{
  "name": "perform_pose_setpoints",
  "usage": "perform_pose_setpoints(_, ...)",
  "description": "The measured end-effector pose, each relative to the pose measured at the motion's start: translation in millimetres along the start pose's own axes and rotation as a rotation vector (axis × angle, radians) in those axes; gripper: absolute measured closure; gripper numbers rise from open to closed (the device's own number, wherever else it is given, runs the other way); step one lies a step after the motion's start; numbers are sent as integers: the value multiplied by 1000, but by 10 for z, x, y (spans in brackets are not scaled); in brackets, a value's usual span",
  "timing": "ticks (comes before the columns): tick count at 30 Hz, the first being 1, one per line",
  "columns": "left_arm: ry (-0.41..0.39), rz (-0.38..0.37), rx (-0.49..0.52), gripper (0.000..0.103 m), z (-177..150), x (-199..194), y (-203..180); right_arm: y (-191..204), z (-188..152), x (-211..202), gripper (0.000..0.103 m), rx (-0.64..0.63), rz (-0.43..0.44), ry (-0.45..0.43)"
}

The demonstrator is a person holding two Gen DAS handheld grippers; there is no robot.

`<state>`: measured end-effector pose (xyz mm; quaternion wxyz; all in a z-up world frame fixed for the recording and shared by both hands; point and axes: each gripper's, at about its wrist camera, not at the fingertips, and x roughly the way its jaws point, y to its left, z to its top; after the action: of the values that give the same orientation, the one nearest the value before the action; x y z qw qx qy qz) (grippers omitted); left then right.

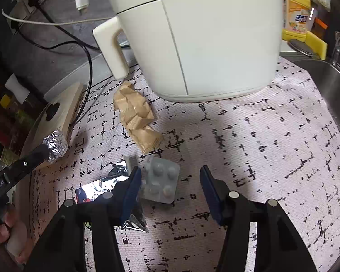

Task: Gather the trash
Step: 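Grasp the foil ball with the left tool while the right tool grasps the white blister pack, then carry the foil ball and blister pack over the bin with both tools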

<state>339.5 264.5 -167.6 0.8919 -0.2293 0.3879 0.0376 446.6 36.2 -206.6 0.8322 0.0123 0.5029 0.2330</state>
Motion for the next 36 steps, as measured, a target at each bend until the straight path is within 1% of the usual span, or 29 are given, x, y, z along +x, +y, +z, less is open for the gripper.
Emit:
perform_pose_setpoints(1, 1, 1, 2, 75, -4, 4, -11, 13, -4, 33, 54, -16, -15, 15)
perform_pose_setpoints(2, 2, 1, 4, 75, -8, 6, -24, 8, -13, 77, 61, -21, -10, 38)
perform_pose_setpoints(3, 2, 2, 6, 75, -12, 4, -41, -2, -14, 70, 72, -21, -11, 28)
perform_pose_setpoints(5, -2, 2, 10, 75, -17, -21, -76, -44, -13, 53, 73, 1, 24, 39)
perform_pose_setpoints(6, -4, 2, 13, 75, -18, -35, -93, -62, -15, 9, 73, 7, 36, 29)
perform_pose_setpoints(9, -11, 1, 17, 75, -46, -76, -164, -69, -35, -145, 74, -20, 38, -1)
perform_pose_setpoints(15, -20, -9, 34, 75, -149, -201, -331, -120, -148, -468, 75, -28, 45, -51)
perform_pose_setpoints(18, -29, 1, 48, 75, -216, -313, -412, -129, -249, -650, 75, -43, 52, -78)
perform_pose_setpoints(21, -57, 18, 48, 75, -291, -481, -457, -186, -358, -821, 75, -47, 65, -97)
perform_pose_setpoints(27, -90, 44, 22, 75, -539, -803, -519, -246, -581, -1065, 75, -48, 77, -115)
perform_pose_setpoints(31, -93, 51, 17, 75, -763, -973, -640, -248, -817, -1322, 75, -75, 88, -131)
perform_pose_setpoints(36, -86, 42, 16, 75, -1095, -1120, -856, -427, -1170, -1655, 75, -70, 85, -143)
